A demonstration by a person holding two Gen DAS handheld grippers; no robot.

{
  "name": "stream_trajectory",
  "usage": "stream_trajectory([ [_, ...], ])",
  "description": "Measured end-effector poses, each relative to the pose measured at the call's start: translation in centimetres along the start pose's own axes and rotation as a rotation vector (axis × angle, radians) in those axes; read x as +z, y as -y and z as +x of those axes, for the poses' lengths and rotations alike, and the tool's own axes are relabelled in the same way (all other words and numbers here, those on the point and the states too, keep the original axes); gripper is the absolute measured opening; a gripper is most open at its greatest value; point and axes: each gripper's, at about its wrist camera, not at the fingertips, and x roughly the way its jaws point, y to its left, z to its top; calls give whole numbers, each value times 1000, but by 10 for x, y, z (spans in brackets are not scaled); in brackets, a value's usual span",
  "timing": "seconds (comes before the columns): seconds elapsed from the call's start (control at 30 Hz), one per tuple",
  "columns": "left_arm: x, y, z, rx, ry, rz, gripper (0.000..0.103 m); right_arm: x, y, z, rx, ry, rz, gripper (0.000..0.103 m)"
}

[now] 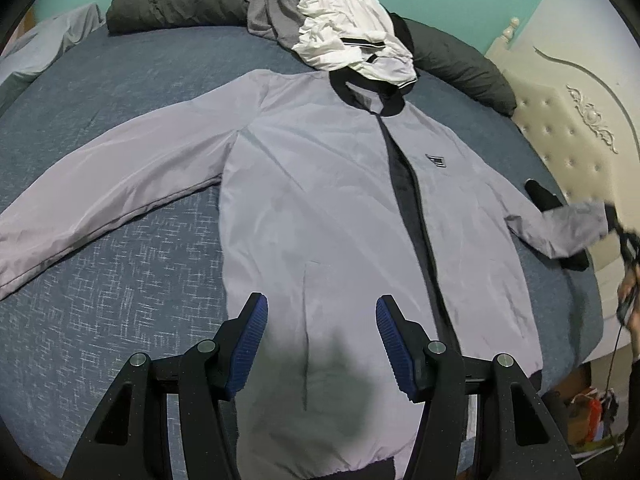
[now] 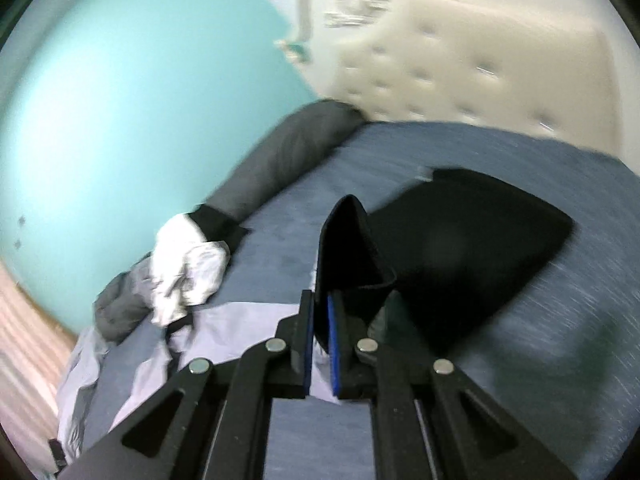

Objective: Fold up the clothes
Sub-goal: 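Carry the cuff across the jacket front with the right tool and release it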

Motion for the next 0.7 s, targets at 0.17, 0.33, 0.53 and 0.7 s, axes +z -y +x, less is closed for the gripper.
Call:
stream_trajectory([
  [0.17, -1, -2, -9, -23, 16, -2, 61, 12, -118, 27, 143, -29, -128, 5],
  [0.33, -2, -12, -23, -39, 35, -14, 61, -9, -244, 48, 321, -95, -253, 5],
  [0.53, -8, -31, -35, -46, 51, -36, 62, -83, -373, 67, 532, -274, -409, 5],
  [0.7, -16, -48, -40, -42, 45, -72, 63, -178, -423, 90, 592, -460, -525, 5],
])
